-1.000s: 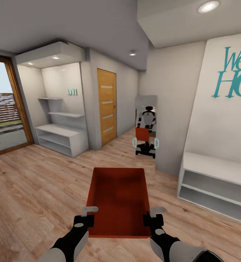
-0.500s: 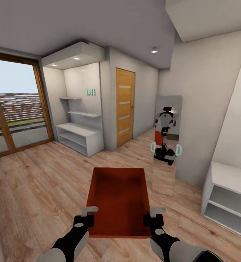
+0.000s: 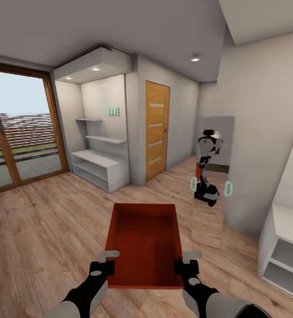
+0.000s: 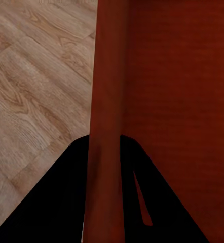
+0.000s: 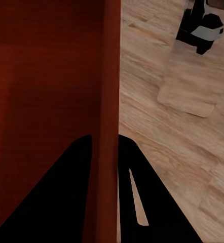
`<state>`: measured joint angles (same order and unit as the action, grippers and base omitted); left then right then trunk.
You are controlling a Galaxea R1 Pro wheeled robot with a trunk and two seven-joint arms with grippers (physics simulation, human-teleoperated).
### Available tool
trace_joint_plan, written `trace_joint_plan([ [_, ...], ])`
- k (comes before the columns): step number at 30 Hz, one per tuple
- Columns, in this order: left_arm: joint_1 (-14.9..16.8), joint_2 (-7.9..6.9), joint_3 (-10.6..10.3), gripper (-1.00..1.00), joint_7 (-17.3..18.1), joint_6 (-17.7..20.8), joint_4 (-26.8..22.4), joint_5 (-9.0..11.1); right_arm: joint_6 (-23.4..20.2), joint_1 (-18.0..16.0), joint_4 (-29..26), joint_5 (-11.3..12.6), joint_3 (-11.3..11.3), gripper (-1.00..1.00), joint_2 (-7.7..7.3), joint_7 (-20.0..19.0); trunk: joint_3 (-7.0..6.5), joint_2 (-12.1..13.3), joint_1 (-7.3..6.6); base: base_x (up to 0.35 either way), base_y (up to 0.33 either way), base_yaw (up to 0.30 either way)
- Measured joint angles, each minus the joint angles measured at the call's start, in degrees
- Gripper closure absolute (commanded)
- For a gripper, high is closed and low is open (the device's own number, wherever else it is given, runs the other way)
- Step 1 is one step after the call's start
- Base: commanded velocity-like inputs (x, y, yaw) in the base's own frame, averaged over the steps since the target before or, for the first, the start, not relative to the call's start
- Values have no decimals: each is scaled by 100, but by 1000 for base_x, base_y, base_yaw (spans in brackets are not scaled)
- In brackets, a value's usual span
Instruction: Move the two storage containers from the living room to the garage. In the garage, place one container on the floor and stack the other container on top of it (either order is fine).
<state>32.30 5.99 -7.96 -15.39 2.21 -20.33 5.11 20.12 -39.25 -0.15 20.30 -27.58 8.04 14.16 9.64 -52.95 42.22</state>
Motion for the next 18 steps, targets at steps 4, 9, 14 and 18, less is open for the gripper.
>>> trace_joint_plan([
  [4, 0, 0, 2, 100, 3, 1, 0, -3, 0, 0, 0, 1, 0, 100, 0, 0, 0, 0, 0, 322, 0, 0],
  [9, 0, 0, 3, 100, 3, 0, 1, -1, -3, 0, -1, -3, 2, 100, 0, 1, 0, 0, 0, 322, 0, 0],
  [14, 0, -1, 12, 100, 7, 0, 0, -11, -1, 0, 0, -4, 0, 100, 3, 8, 0, 0, 0, 322, 0, 0],
  [18, 0, -4, 6, 100, 11, -1, -1, -5, 2, 0, 1, 4, 0, 100, 2, -3, 0, 0, 0, 322, 0, 0],
])
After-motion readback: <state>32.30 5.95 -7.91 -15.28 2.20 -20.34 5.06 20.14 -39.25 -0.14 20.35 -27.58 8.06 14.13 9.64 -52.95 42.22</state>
